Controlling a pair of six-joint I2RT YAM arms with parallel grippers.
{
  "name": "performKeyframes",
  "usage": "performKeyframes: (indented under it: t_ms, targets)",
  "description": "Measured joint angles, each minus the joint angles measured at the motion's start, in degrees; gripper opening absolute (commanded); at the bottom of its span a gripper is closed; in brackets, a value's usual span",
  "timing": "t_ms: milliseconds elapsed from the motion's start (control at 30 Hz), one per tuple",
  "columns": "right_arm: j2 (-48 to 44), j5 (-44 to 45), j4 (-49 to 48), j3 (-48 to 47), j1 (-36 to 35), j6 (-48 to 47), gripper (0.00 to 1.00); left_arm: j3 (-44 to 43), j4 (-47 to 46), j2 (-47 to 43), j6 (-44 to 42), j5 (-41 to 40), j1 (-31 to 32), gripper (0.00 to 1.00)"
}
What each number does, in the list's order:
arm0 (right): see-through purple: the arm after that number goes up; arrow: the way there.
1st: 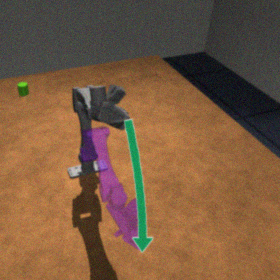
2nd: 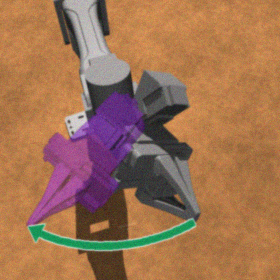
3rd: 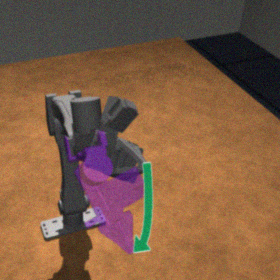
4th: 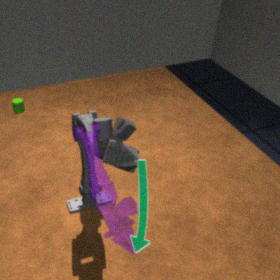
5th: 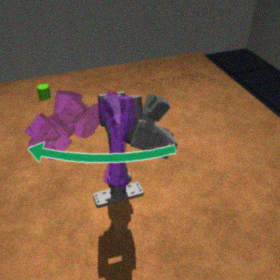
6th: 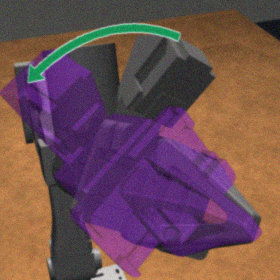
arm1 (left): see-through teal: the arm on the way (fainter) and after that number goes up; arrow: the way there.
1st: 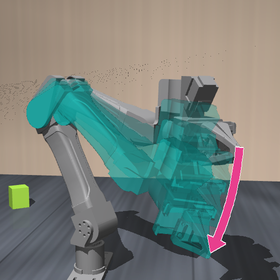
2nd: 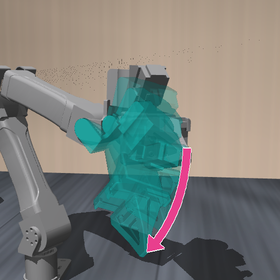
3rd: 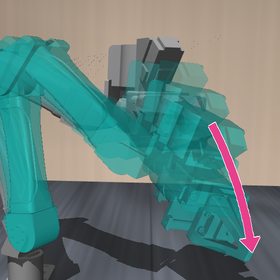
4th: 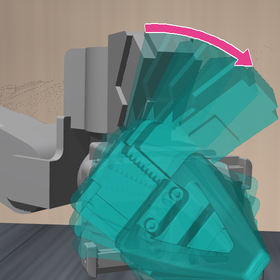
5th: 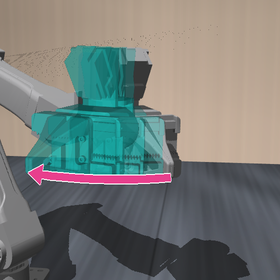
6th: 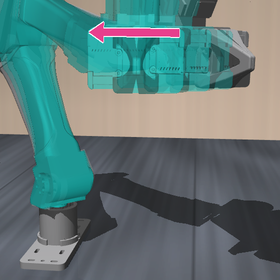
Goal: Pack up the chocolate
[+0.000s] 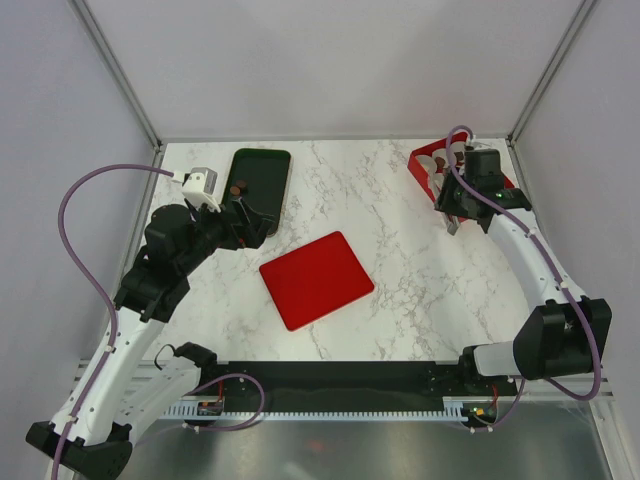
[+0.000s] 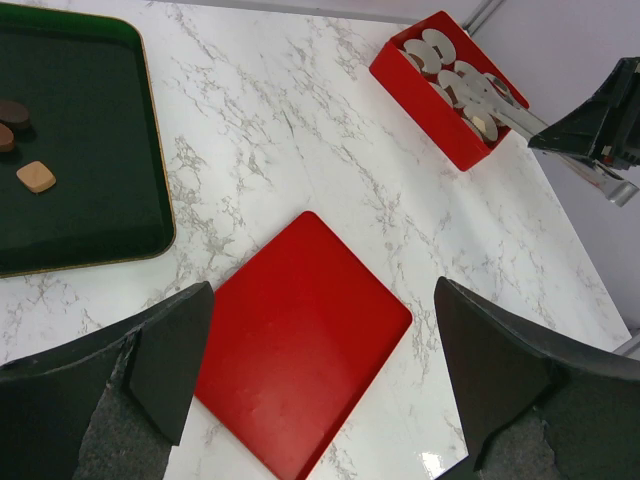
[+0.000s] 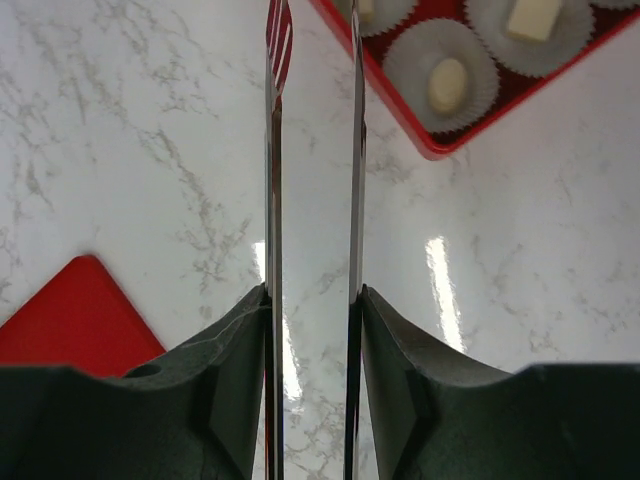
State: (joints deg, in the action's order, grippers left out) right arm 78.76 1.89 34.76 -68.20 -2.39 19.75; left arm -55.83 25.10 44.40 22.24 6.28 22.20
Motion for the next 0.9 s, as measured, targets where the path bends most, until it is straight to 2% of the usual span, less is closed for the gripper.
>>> performKeyframes:
  t_ms: [233, 467, 633, 900]
  targets:
    - [-0.1, 2.0, -3.9, -0.1, -13.0, -0.4, 0.47, 0.0, 0.0, 0.0, 0.0, -0.1, 0.0, 1.00]
    - [1.0, 0.8, -13.5, 3.1, -17.7, -2.9, 0.47, 0.0, 0.0, 0.1, 0.0, -0.1, 0.0, 1.00]
    - [7.5, 1.5, -19.4, 3.2, -19.8, -4.4, 0.49, 0.0, 0.0, 0.1, 0.0, -0.1, 0.0, 1.00]
    - [21.1, 7.6, -24.9, 1.9, -23.3, -4.0, 0.49, 0.0, 0.0, 0.2, 0.0, -0.1, 0.0, 1.00]
